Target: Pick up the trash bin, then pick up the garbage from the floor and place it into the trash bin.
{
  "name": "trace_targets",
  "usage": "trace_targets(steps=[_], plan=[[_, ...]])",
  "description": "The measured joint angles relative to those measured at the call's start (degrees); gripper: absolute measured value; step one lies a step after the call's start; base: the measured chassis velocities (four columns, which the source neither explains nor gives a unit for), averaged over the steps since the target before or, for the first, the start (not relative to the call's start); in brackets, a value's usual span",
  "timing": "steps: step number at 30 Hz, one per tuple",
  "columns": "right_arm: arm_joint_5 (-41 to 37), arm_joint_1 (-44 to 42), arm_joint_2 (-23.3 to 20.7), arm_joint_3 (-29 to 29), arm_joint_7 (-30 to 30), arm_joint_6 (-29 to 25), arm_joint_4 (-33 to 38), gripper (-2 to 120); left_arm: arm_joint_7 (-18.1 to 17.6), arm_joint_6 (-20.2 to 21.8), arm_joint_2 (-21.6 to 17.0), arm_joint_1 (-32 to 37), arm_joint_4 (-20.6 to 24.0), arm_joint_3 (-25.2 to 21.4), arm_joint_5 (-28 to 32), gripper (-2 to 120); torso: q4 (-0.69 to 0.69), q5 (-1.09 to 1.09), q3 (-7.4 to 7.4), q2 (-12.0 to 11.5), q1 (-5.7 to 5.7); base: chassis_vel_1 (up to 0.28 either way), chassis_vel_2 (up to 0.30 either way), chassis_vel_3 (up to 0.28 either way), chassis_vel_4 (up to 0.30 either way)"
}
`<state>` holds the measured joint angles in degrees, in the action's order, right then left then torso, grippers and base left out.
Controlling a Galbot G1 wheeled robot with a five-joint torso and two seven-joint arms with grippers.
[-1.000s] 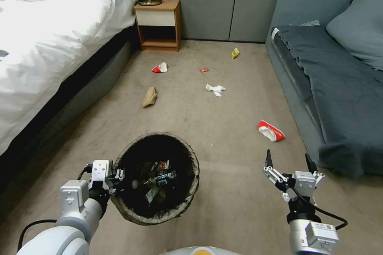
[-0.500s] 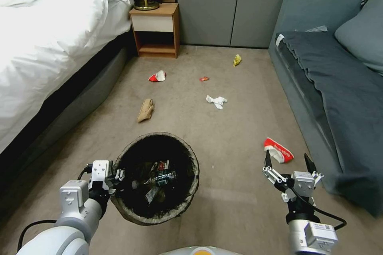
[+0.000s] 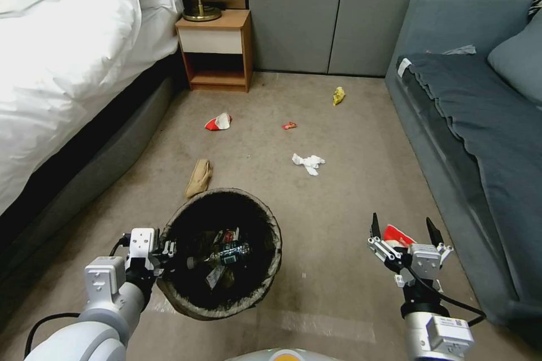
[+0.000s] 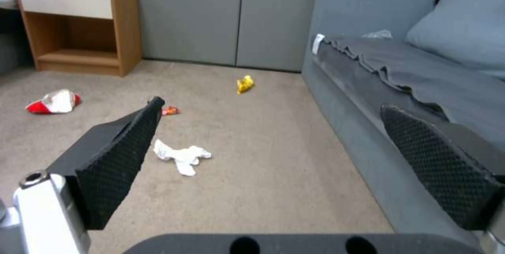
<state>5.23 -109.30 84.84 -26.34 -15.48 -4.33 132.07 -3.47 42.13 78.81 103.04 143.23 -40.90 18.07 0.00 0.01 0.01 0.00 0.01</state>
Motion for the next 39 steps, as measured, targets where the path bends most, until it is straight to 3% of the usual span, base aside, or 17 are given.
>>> trace_targets(steps=[7, 13, 16, 18, 19, 21, 29, 32, 39], plan=[[-3.6, 1.8, -2.0, -2.8, -0.2, 3.0, -0.3, 100, 0.0, 0.0, 0.0, 0.4, 0.0, -0.1, 0.0, 2, 0.00, -0.01, -0.01, 0.0, -0.01, 0.011, -0.018, -0.026, 0.013], [-12.8, 6.8, -7.0, -6.9, 0.3, 10.9, -3.6, 100, 0.0, 0.0, -0.3, 0.7, 0.0, -0.2, 0.1, 2, 0.01, 0.00, -0.01, 0.0, -0.01, 0.000, 0.000, 0.000, 0.000], [-16.4, 10.3, -8.6, -10.1, 4.5, 14.5, -8.1, 100, 0.0, 0.0, -0.5, 0.9, 0.0, -0.2, 0.1, 2, 0.02, 0.01, -0.01, 0.0, -0.01, 0.000, 0.000, 0.000, 0.000], [-16.5, 14.0, -8.4, -14.1, 10.4, 16.8, -14.1, 100, 0.0, 0.0, -0.7, 1.2, 0.0, -0.4, 0.3, 2, 0.00, 0.01, -0.01, 0.0, -0.01, 0.000, 0.000, 0.000, 0.000], [-16.5, 14.0, -8.4, -14.1, 10.4, 16.8, -14.1, 100, 0.0, 0.0, -0.7, 1.2, 0.0, -0.4, 0.3, 2, 0.00, 0.01, -0.01, 0.0, -0.01, 0.000, 0.000, 0.000, 0.000], [-18.1, 17.5, -10.0, -15.3, 12.4, 17.2, -20.8, 100, -0.1, 0.0, -1.0, 1.5, 0.0, -0.9, 0.5, 2, -0.02, 0.03, -0.01, 0.0, -0.01, 0.000, 0.000, 0.000, 0.000], [-23.1, 24.9, -14.8, -14.2, 13.8, 19.9, -31.1, 100, -0.3, 0.0, -1.5, 2.2, 0.0, -1.1, 0.9, 2, 0.01, 0.01, 0.00, 0.0, 0.00, 0.000, 0.000, 0.000, 0.000], [-27.8, 27.8, -19.0, -11.9, 16.4, 24.7, -35.5, 100, -0.4, 0.0, -2.1, 2.6, 0.0, -1.2, 1.2, 2, 0.00, 0.01, 0.00, 0.0, -0.01, 0.000, 0.000, 0.000, 0.000], [-27.4, 32.9, -23.9, -8.3, 22.0, 27.0, -44.5, 100, -0.5, 0.0, -2.1, 2.8, 0.0, -1.1, 1.2, 2, 0.00, 0.01, 0.00, 0.0, -0.01, 0.000, 0.000, 0.000, 0.000]])
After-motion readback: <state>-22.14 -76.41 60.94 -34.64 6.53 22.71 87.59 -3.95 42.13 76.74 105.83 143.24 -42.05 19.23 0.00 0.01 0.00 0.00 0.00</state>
